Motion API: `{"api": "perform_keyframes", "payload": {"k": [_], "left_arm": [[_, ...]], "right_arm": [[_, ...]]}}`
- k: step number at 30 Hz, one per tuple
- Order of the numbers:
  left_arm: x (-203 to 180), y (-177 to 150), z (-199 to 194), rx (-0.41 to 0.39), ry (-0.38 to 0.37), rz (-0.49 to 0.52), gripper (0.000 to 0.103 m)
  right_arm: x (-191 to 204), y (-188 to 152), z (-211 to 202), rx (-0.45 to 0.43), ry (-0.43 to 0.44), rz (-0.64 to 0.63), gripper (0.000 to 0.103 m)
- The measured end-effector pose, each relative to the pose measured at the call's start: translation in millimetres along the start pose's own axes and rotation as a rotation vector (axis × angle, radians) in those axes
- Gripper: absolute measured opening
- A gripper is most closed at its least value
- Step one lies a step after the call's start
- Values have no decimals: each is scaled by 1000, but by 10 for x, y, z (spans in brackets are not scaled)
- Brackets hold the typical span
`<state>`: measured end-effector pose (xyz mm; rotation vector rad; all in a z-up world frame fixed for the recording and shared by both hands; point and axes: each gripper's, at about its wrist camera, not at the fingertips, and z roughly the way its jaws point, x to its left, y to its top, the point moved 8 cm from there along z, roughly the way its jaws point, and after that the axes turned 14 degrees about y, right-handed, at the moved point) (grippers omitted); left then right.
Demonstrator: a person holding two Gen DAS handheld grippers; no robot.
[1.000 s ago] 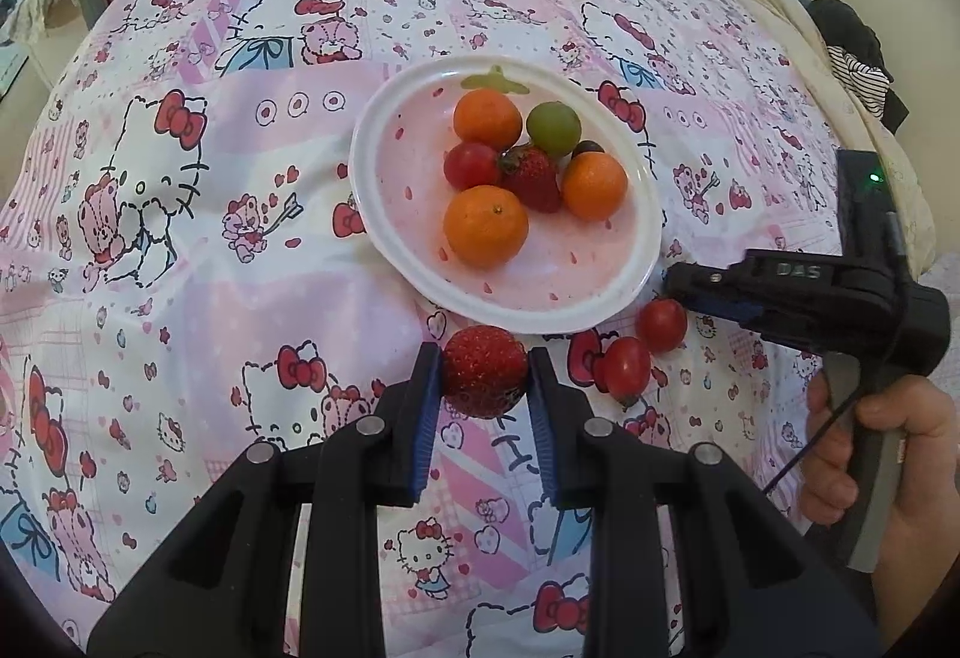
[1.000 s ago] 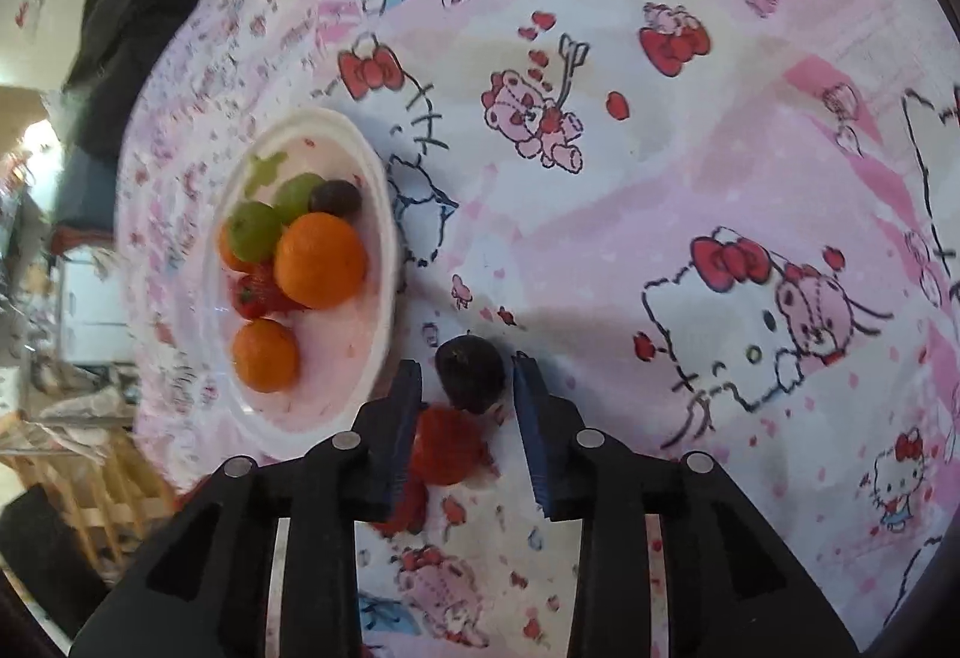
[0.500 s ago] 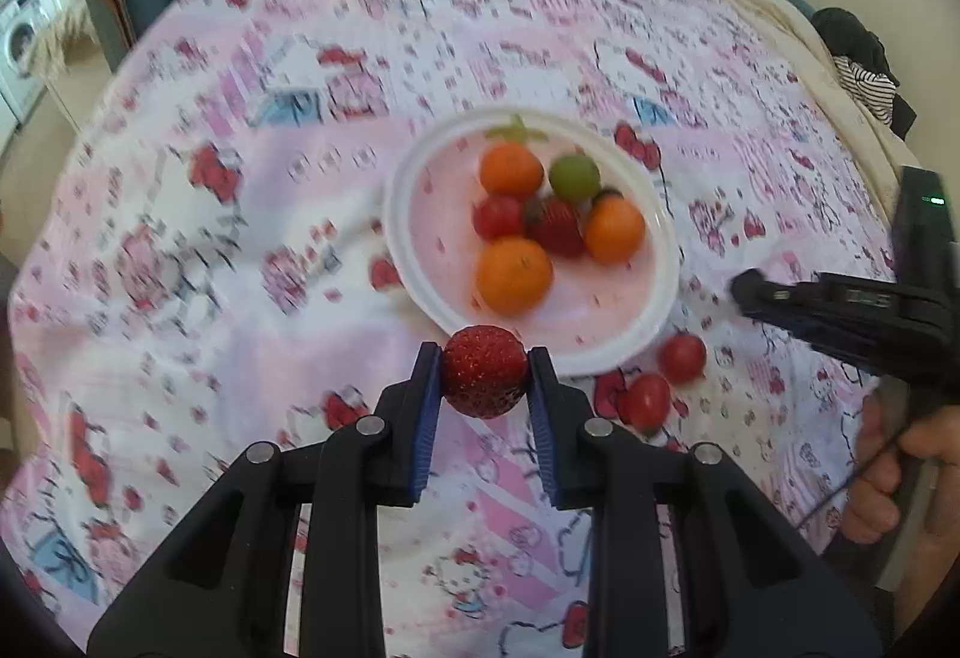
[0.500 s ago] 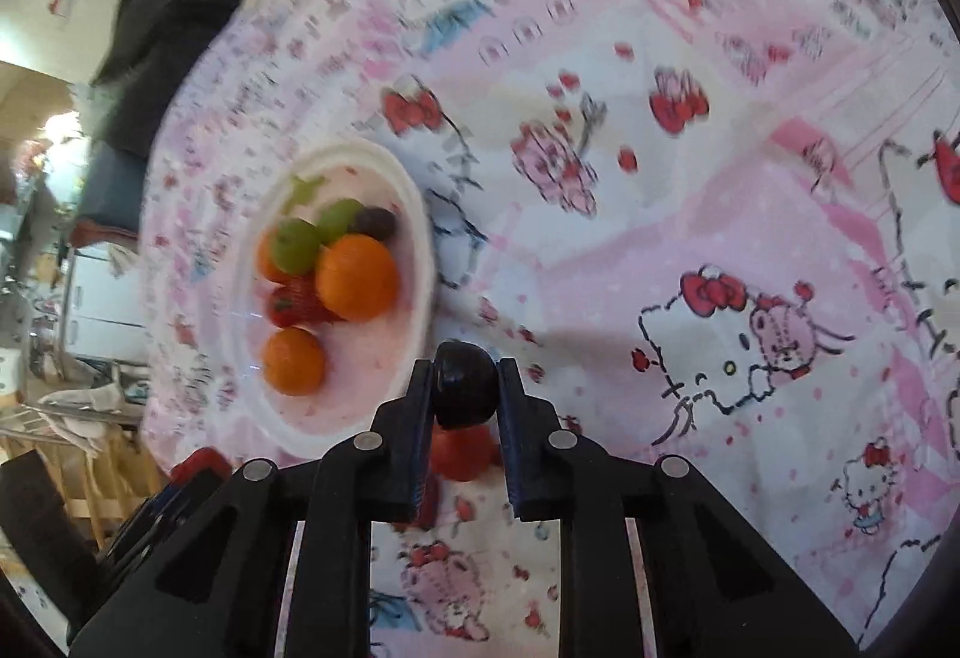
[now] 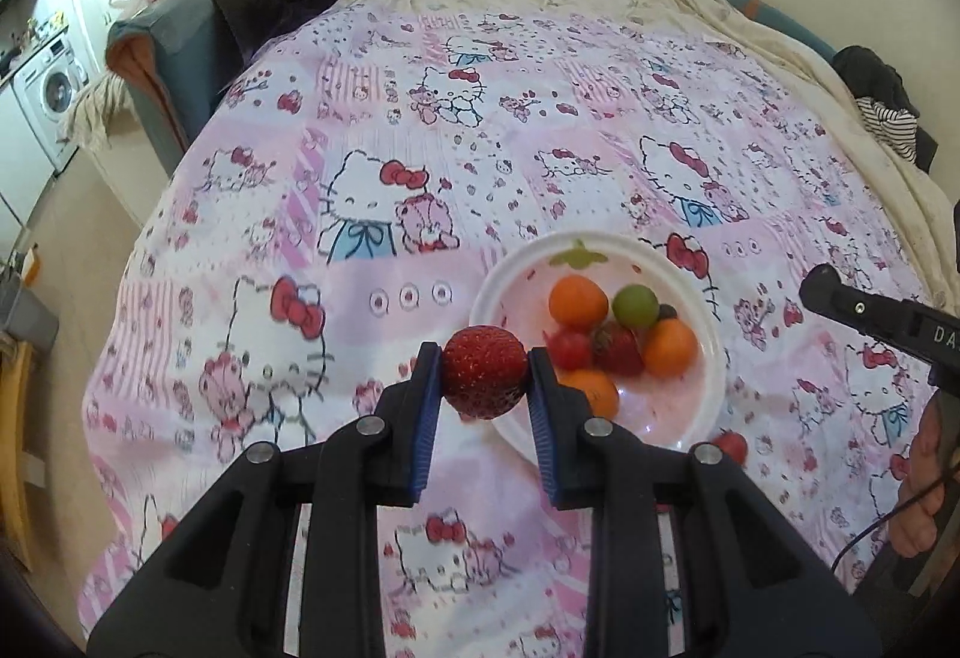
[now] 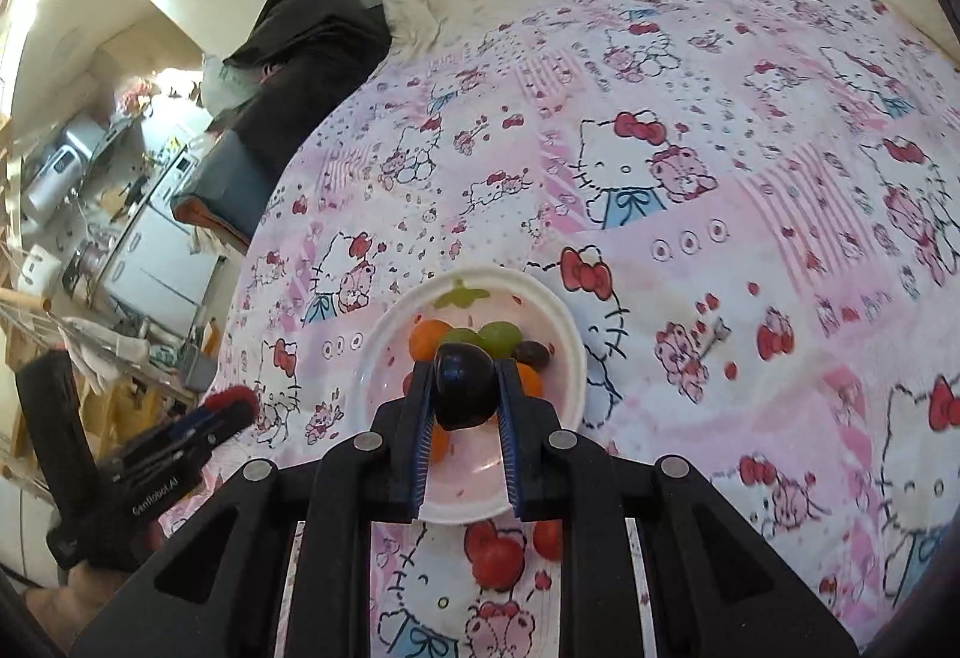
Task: Organize fruits
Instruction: 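Carry the strawberry and purple plum over the white plate, then lower the strawberry and purple plum into the plate and open both grippers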
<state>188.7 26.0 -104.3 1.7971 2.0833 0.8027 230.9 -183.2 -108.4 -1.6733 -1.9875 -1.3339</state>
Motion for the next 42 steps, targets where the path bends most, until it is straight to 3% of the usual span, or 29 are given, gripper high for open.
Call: {"api": "perform_keyframes", "payload": {"k": [11,16,26,36,38,42], "left_arm": [[-221,129,647,42,36,104,24],[-296,97,829,78,35,115,24],[-388,58,869,83,25,134,25],[-359,80,856,113,-7,86,25],[-342,79,858,126,-13,73,25],[-336,64,845,138,-22,59,25]], "right_arm": [[-428,-10,551,140,-90,7,21],[-448,-1,743,170,-83,-10,21],[-183,-255,987,302,-28,-71,22],[-133,-242,956,286,-17,-65,25],[-120,-218,932,277,-2,-54,28],[-87,-164,887,252,14,-56,61]]}}
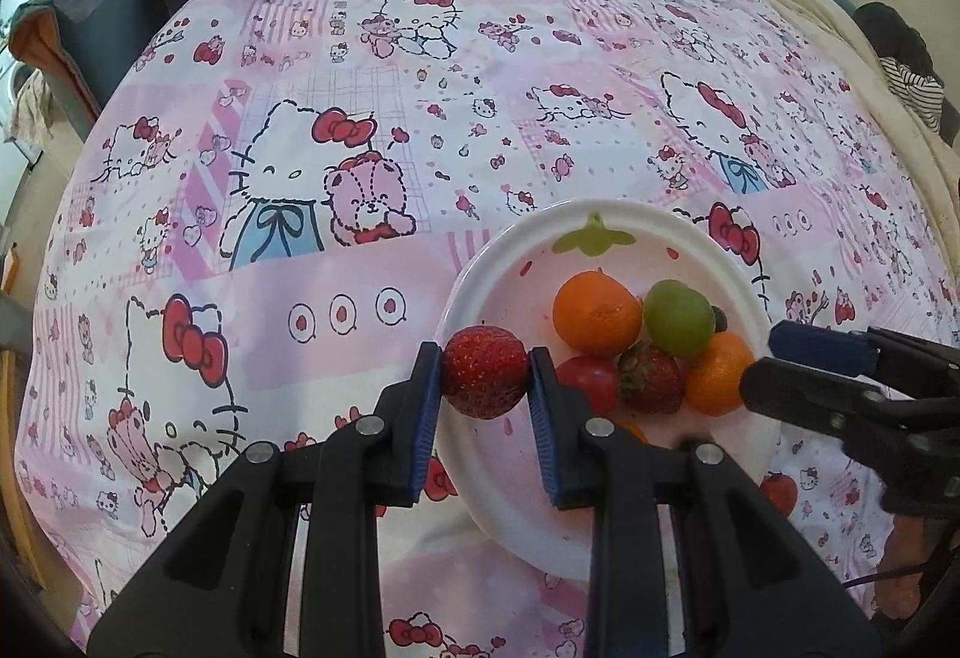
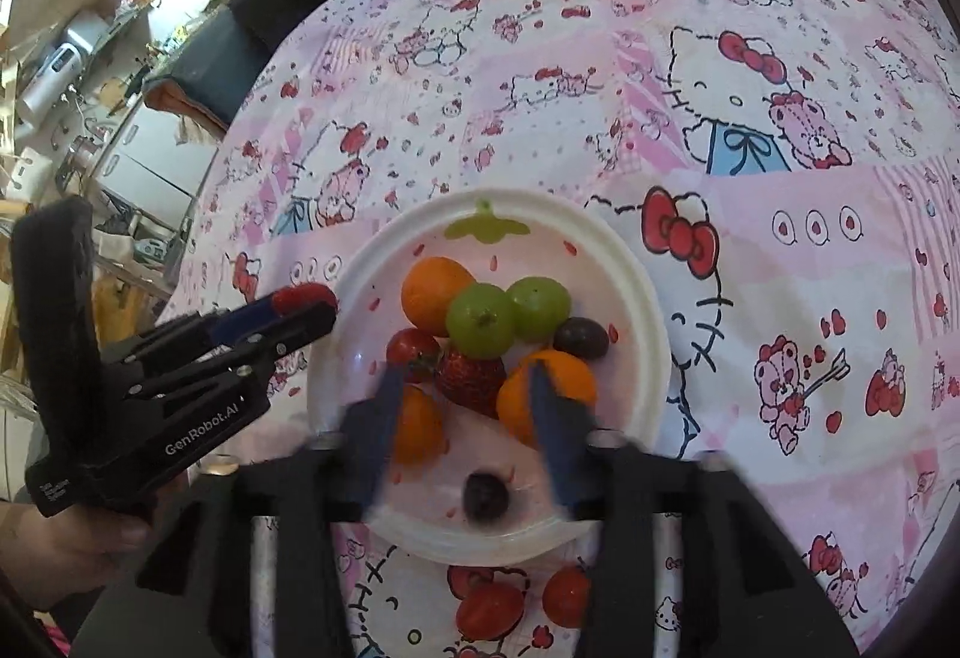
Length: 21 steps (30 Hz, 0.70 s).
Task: Organize fruits
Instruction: 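Lower the strawberry and purple plum into the plate and open both grippers, then withdraw both open grippers from the plate toward the remaining tomatoes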
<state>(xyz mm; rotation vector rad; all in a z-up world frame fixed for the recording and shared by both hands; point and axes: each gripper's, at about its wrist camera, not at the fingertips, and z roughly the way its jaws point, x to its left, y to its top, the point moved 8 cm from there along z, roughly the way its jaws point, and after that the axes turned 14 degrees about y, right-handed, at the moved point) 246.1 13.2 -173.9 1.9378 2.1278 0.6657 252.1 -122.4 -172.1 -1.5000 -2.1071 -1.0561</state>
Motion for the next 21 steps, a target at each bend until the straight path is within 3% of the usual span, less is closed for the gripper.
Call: {"api": "perform_keyframes", "payload": {"k": [2,4,6,9,13,21], "left_arm": [[-9,-5,0,7,-6,-1,28],[-13,0,-18,2,-14,-7,62],[8,24,-77,-33,-2,-18,79],[1,51,-130,-52,7,-12,81],[-7,67,-165,-49,6,-13,81],[64,68,-374,-85,-5,-37,81]], "right_arm": [[21,13,-31,-13,24,10,65],[31,24,-64,-20,26,10,65],[48,32,-98,-28,30,11,66],[60,36,-144,-38,30,13,67],[53,39,-246,-74,2,19,84],[74,18,-435,-125,-23,26,85]]}}
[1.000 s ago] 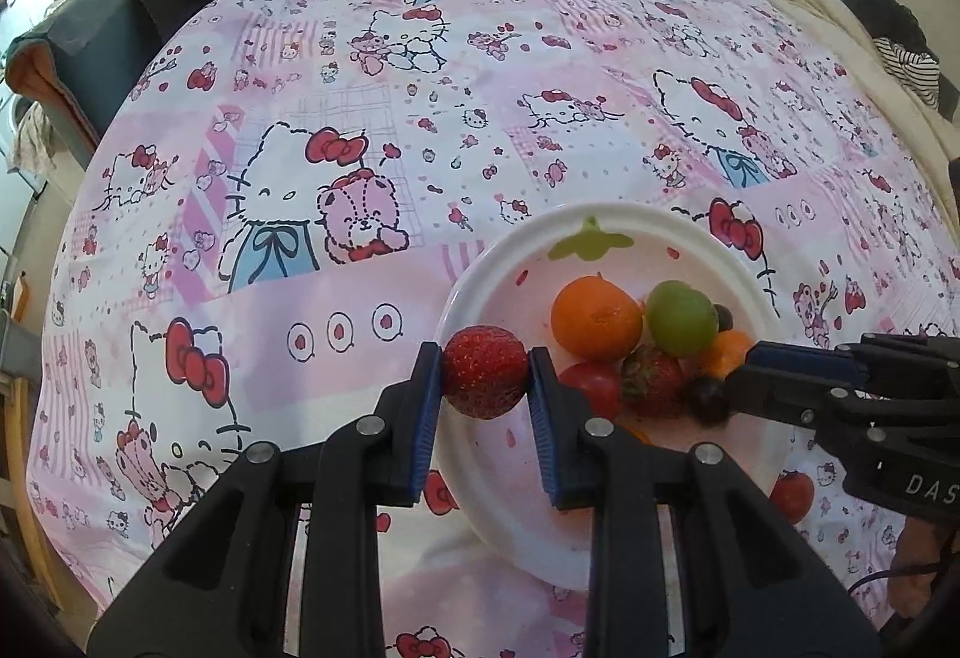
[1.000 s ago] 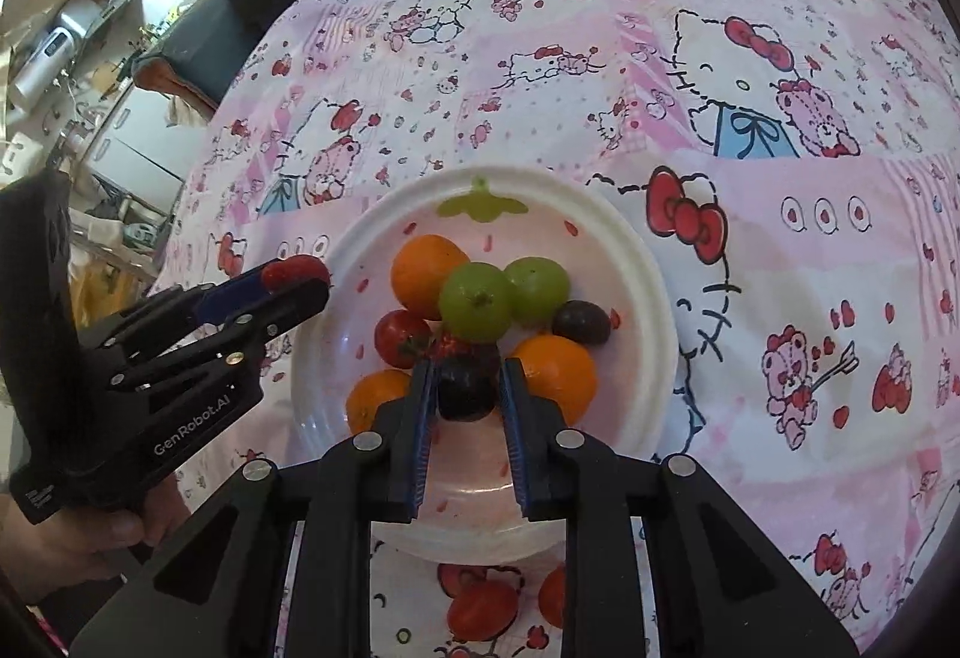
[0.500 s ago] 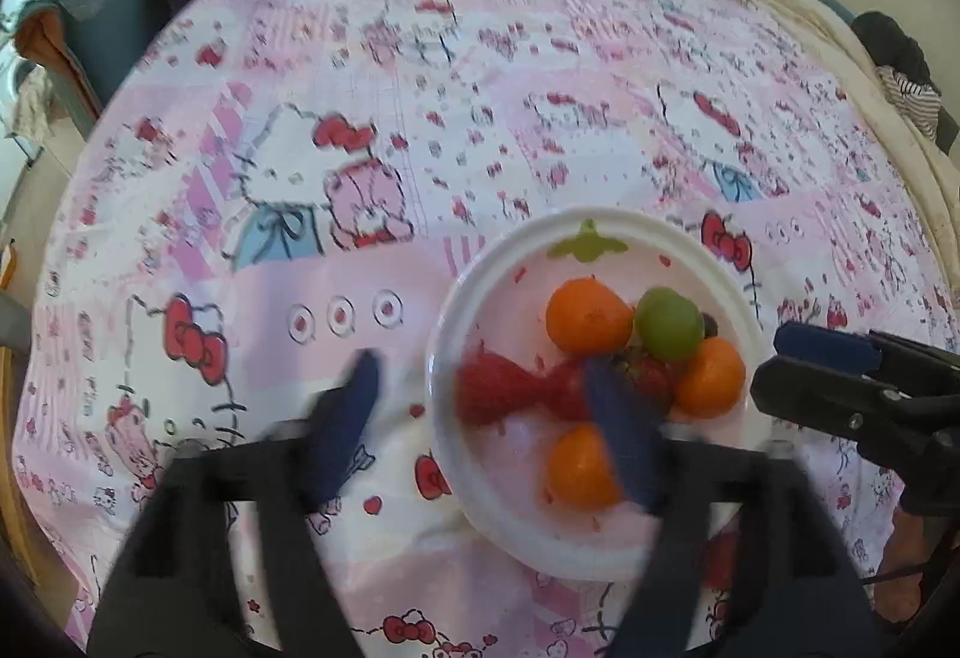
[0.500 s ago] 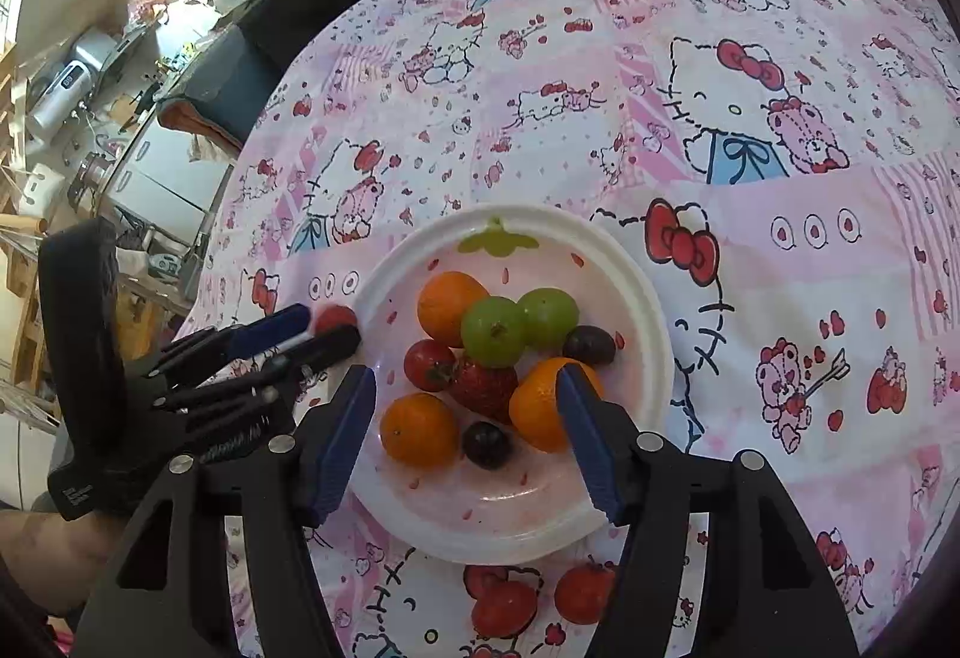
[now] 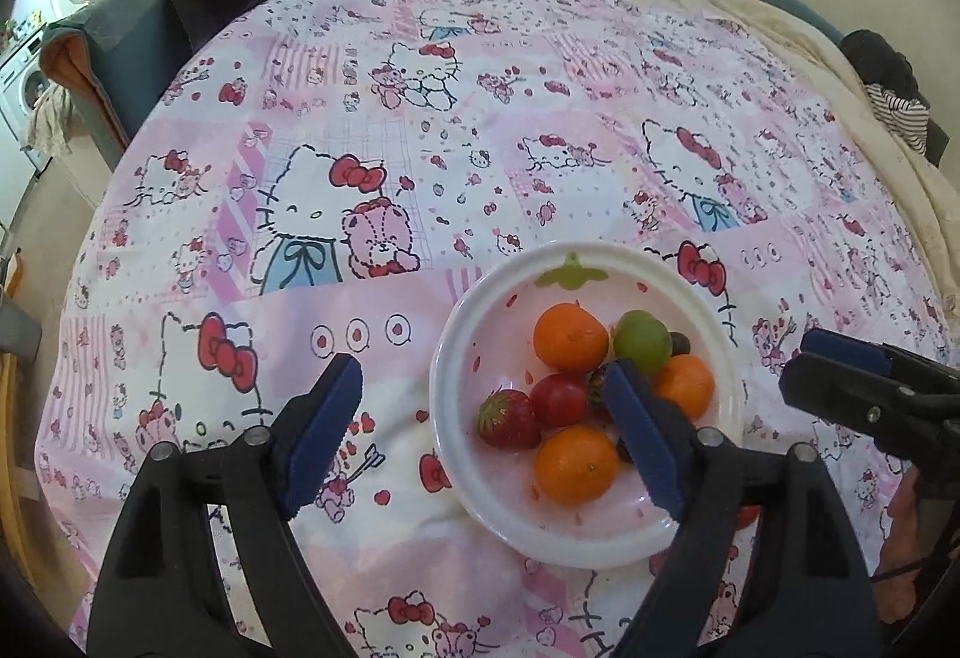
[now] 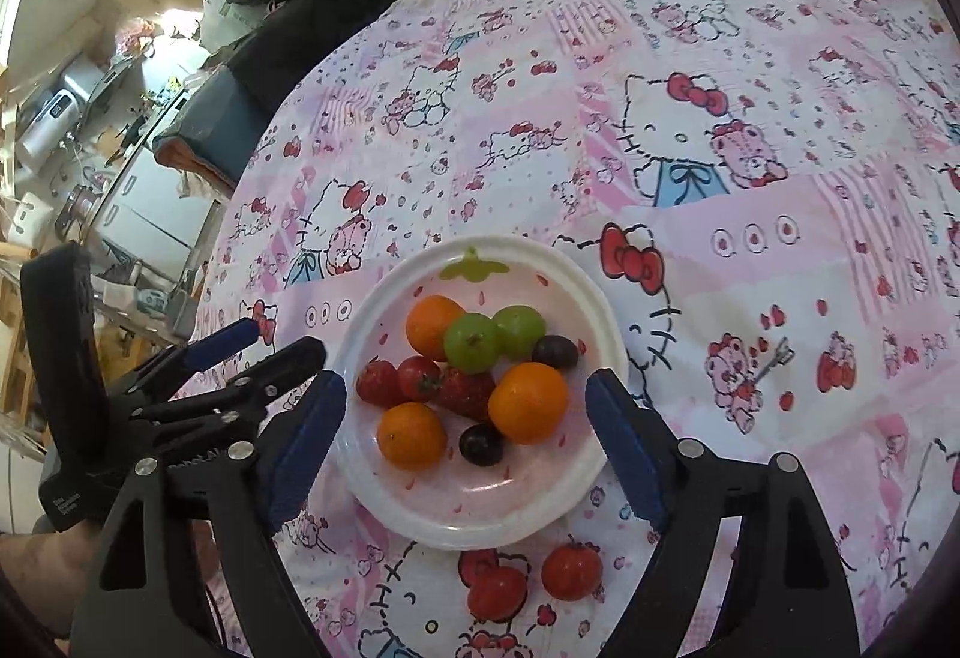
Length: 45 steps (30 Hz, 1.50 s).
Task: Organize fruits
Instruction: 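Withdraw both open grippers from the plate toward the remaining tomatoes, then grasp a red tomato beside the plate with the left gripper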
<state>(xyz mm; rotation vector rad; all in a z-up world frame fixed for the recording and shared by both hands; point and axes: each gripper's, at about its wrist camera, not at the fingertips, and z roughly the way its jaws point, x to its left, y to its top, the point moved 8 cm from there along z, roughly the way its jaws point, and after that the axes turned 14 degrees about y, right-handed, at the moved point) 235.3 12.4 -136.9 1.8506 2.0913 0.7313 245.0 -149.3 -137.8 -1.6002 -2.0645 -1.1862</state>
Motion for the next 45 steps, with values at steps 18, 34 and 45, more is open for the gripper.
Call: {"api": "perform_keyframes", "payload": {"k": [18,34,45], "left_arm": [[307,-131,-535,-48,-2,-82,81],[390,-550,-686,-27,8,-106,81],[-223,-959,-535,54,-49,50,81]], "right_arm": [[37,-184,-573,-105,-35,40,85],[-92,-629,-857,-134,-31,171,85],[-238,-771,-880,-146,-72,249,85]]}}
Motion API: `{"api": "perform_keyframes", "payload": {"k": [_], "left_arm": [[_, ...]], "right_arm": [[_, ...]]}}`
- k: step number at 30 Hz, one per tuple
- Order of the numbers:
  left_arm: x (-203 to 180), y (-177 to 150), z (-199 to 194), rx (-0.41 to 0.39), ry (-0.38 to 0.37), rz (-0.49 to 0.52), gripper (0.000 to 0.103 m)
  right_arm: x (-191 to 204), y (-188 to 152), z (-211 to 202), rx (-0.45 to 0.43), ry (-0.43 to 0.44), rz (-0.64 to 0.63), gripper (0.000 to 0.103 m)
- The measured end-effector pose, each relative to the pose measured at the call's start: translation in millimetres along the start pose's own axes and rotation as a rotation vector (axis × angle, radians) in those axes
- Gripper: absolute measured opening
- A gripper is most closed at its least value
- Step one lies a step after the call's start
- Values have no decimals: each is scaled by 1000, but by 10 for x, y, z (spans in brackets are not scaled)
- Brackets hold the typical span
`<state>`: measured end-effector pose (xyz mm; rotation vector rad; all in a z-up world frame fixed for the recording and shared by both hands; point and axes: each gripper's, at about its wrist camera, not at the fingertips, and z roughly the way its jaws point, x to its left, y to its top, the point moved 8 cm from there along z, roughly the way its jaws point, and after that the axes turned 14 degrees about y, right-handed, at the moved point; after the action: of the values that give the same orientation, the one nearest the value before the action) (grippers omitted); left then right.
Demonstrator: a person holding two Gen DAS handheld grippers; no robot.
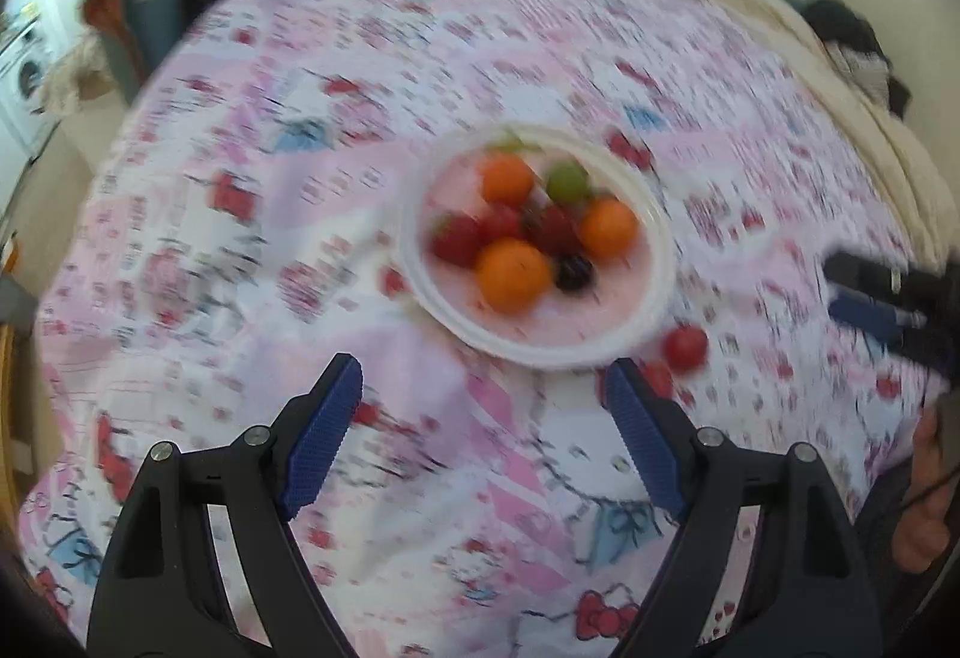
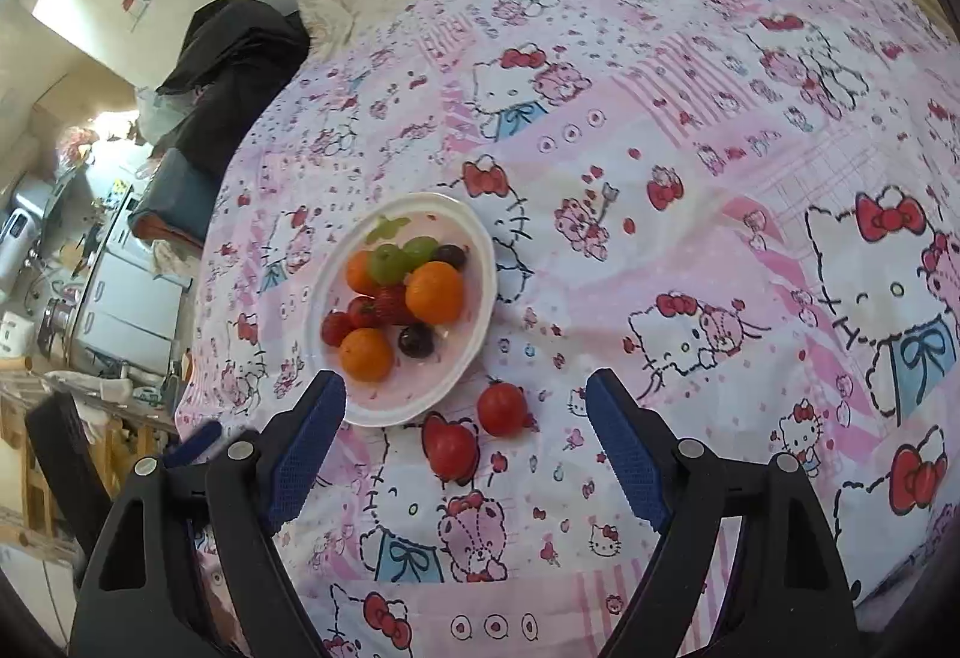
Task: Organize fruits
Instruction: 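Grasp a red tomato beside the plate with the left gripper, then grasp the other red tomato with the right gripper while the left gripper holds its tomato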
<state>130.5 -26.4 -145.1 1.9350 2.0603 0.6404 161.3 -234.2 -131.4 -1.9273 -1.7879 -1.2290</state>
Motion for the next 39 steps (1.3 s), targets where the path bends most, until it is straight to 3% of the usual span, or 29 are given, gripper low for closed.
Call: {"api": "perform_keyframes", "payload": {"k": [4,6,7,9,12,14,15,16,24,32,39], "left_arm": [[-506,-189,185,70,-75,101,81],[-723,-250,262,88,-79,149,77],[-805,-264,289,87,-66,175,66],[-923,-262,341,91,-49,210,57],[-1044,-243,438,115,-77,203,54],[-1075,-274,525,158,-86,205,39],[-1081,-306,565,182,-95,208,25],[-1071,-331,583,192,-92,209,23],[-725,-267,214,145,-74,134,22],[-104,33,-82,69,7,71,22],[302,98,-166,54,50,16,22]], "right_arm": [[-131,18,-41,-11,-19,36,85],[-208,17,-68,-12,-33,51,85],[-251,17,-82,-12,-39,62,85],[-323,24,-119,-19,-44,88,85],[-387,51,-158,-34,-25,124,85],[-420,68,-183,-42,-25,135,85],[-433,75,-190,-43,-26,137,85],[-443,80,-188,-44,-26,140,85],[-420,71,-67,-11,-38,124,85],[-377,-74,282,109,-126,34,85],[-338,-186,569,213,-181,-36,84]]}}
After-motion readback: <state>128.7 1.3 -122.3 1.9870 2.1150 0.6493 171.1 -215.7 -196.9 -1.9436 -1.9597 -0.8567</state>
